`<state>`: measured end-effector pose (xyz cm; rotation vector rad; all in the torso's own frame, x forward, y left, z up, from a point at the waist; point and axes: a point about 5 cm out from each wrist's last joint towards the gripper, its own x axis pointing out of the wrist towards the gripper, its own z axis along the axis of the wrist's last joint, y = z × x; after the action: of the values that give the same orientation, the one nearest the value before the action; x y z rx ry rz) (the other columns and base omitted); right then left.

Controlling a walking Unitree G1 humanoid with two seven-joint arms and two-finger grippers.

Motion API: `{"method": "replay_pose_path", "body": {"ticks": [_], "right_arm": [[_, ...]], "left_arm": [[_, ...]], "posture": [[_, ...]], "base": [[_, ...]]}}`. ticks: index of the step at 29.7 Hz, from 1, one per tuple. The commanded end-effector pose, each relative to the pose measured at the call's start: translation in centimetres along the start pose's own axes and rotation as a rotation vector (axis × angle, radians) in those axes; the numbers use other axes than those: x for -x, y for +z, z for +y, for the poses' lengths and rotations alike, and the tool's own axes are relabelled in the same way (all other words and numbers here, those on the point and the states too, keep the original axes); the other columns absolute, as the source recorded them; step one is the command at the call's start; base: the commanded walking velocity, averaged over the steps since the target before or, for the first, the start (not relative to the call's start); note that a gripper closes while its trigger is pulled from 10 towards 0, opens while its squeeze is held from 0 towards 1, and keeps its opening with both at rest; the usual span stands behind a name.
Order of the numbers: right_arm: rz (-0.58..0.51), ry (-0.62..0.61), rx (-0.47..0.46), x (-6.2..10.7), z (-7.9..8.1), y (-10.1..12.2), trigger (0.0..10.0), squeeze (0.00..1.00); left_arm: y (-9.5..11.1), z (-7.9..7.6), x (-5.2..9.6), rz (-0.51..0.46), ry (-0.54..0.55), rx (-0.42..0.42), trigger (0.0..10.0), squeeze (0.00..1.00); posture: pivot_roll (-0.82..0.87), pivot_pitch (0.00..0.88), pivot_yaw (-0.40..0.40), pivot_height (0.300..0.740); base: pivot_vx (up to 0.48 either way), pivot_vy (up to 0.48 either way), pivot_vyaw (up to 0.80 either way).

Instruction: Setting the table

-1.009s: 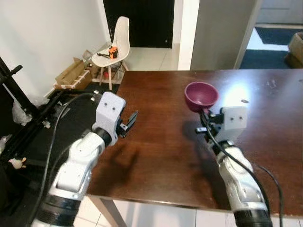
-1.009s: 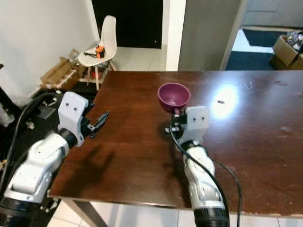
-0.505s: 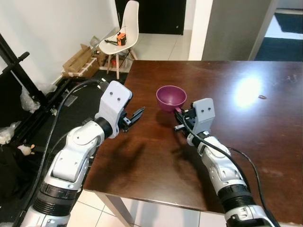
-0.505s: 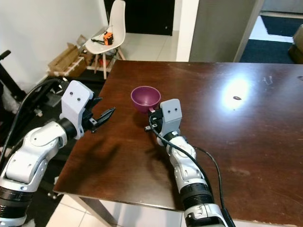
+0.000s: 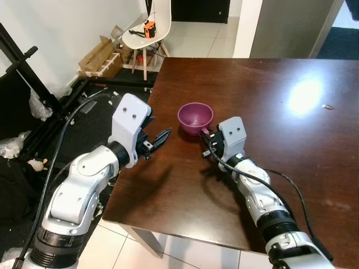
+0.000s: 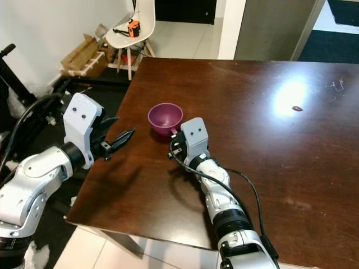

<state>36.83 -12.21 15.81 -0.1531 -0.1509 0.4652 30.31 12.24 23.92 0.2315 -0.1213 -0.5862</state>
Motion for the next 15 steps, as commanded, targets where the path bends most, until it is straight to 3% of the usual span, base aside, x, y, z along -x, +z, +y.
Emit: {"method": "replay_pose_path", "body": {"ticks": [1, 2, 3, 4, 14, 15], "right_arm": [[-0.016, 0.010, 0.005, -0.34, 0.52, 0.09, 10.0, 0.23], [-0.020, 0.000, 0.011, -0.37, 0.41, 0.13, 10.0, 0.44], [-0.022, -0.007, 0.015, -0.39, 0.32, 0.15, 10.0, 0.86], [-0.027, -0.015, 0.016, -0.42, 0.13, 0.19, 10.0, 1.00], [-0.051, -0.033, 0.024, -0.28, -0.47, 0.50, 10.0, 1.00], [-0.062, -0.032, 0.024, -0.08, -0.47, 0.63, 10.0, 0.00]], "left_arm": [[-0.37, 0.14, 0.52, 0.026, 0.008, 0.007, 10.0, 0.00], [-0.38, 0.08, 0.57, 0.029, 0.007, 0.008, 10.0, 0.00], [-0.38, 0.03, 0.60, 0.031, 0.006, 0.009, 10.0, 0.00], [-0.39, -0.06, 0.57, 0.034, 0.004, 0.010, 10.0, 0.00], [-0.50, -0.48, 0.19, 0.033, 0.000, 0.022, 10.0, 0.00], [-0.54, -0.59, 0.10, 0.030, -0.001, 0.027, 10.0, 0.00]], "posture": [[0.16, 0.172, 0.210, 0.740], [0.16, 0.174, 0.213, 0.740], [0.16, 0.174, 0.213, 0.740], [0.16, 0.172, 0.214, 0.740], [0.12, 0.151, 0.203, 0.740], [0.11, 0.145, 0.199, 0.740]], "base": [[0.000, 0.000, 0.00], [0.000, 0.000, 0.00], [0.000, 0.000, 0.00], [0.000, 0.000, 0.00], [0.000, 0.000, 0.00], [0.000, 0.000, 0.00]]}}
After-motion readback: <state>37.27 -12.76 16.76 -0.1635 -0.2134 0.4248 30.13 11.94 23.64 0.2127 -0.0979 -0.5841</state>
